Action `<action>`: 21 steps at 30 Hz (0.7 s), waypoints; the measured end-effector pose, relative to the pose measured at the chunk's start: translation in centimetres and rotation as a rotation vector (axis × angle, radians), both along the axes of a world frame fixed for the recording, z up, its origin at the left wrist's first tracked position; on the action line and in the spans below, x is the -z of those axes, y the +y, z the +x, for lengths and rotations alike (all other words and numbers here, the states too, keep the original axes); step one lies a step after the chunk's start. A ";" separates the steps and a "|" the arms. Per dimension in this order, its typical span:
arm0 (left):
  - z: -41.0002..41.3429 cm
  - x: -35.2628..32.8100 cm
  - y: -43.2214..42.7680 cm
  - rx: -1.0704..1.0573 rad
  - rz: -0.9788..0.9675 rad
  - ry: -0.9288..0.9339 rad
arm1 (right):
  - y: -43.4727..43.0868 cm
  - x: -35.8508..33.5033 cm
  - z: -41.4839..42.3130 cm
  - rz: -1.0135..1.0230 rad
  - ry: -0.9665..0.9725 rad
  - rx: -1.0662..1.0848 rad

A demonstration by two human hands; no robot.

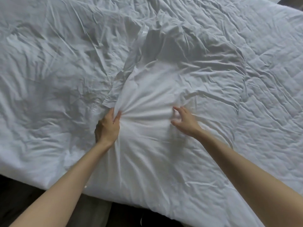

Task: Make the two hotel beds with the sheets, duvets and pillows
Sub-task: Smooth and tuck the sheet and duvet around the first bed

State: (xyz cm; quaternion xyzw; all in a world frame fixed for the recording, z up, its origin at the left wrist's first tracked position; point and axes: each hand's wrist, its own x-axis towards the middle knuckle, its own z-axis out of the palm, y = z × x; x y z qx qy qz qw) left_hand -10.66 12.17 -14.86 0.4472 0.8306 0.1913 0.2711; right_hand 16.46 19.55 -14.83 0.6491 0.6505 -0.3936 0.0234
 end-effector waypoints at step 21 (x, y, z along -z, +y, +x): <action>-5.9 6.9 9.4 0.096 -0.052 -0.228 | 0.2 0.5 -9.2 0.087 0.061 -0.140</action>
